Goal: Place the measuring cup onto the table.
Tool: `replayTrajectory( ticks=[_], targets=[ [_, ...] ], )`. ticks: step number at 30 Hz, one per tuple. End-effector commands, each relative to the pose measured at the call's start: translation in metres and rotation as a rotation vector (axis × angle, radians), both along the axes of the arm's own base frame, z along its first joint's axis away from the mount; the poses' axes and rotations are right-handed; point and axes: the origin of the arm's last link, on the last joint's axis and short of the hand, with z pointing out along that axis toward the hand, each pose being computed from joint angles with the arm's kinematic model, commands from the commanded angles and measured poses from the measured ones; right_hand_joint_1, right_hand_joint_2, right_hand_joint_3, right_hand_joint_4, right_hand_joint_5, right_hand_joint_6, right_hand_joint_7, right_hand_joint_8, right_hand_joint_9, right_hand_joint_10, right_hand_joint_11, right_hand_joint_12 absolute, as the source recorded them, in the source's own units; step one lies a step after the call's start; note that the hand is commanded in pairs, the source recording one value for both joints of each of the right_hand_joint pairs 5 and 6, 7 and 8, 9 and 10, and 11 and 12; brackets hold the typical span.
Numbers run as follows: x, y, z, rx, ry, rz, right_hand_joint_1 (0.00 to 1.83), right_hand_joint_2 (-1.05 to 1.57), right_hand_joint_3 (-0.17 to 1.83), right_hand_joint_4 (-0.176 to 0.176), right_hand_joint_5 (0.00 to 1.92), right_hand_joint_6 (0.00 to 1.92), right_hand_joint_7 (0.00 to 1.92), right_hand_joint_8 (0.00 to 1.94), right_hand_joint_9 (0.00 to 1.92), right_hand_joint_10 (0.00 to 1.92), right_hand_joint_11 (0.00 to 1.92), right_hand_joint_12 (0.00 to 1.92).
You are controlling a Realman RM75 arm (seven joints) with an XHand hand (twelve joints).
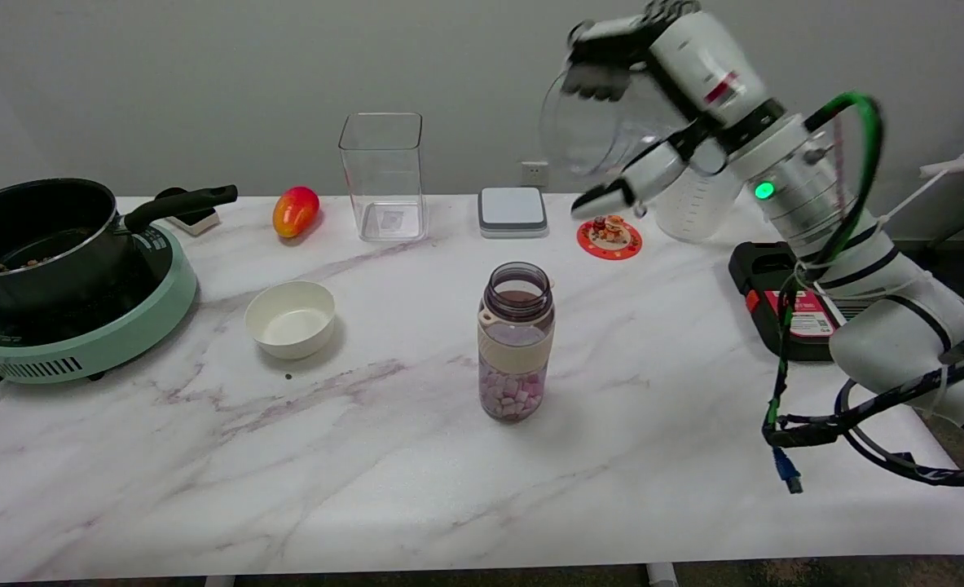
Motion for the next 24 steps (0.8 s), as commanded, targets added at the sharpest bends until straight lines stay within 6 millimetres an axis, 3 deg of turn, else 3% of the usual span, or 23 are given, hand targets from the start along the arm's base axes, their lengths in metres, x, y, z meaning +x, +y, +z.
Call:
replayTrajectory(
  ticks=[1, 7, 9, 11, 13, 16, 20, 24],
  targets=[
    [-0.021, -0.011, 0.124, 0.185, -1.251, -0.117, 1.38, 1.34, 0.38, 0.000, 1.65, 1.65, 1.61, 1.61, 1.54, 1.54, 1.35, 1.35],
    [-0.057, -0.033, 0.136, 0.088, -1.247, -0.268, 1.48, 1.14, 0.57, 0.000, 1.56, 1.56, 1.58, 1.58, 1.51, 1.51, 1.32, 1.32],
    [-0.073, -0.043, 0.134, -0.008, -1.103, -0.330, 1.50, 1.10, 0.61, 0.000, 1.56, 1.56, 1.57, 1.57, 1.51, 1.51, 1.32, 1.32],
    [-0.082, -0.056, 0.127, -0.160, -0.772, -0.386, 1.49, 1.14, 0.59, 0.000, 1.57, 1.57, 1.59, 1.59, 1.53, 1.53, 1.33, 1.33],
    [-0.093, -0.064, 0.122, -0.202, -0.686, -0.444, 1.46, 1.21, 0.53, 0.000, 1.56, 1.56, 1.59, 1.59, 1.54, 1.54, 1.35, 1.35],
    [-0.113, -0.073, 0.116, -0.203, -0.764, -0.481, 1.47, 1.17, 0.54, 0.000, 1.55, 1.55, 1.58, 1.58, 1.52, 1.52, 1.33, 1.33],
    [-0.124, -0.080, 0.111, -0.121, -0.862, -0.479, 1.55, 0.81, 0.85, 0.000, 1.44, 1.44, 1.49, 1.49, 1.42, 1.42, 1.25, 1.25],
    [-0.123, -0.086, 0.096, -0.040, -0.859, -0.481, 1.56, 0.74, 0.91, 0.000, 1.43, 1.43, 1.48, 1.48, 1.42, 1.42, 1.24, 1.24]
  ],
)
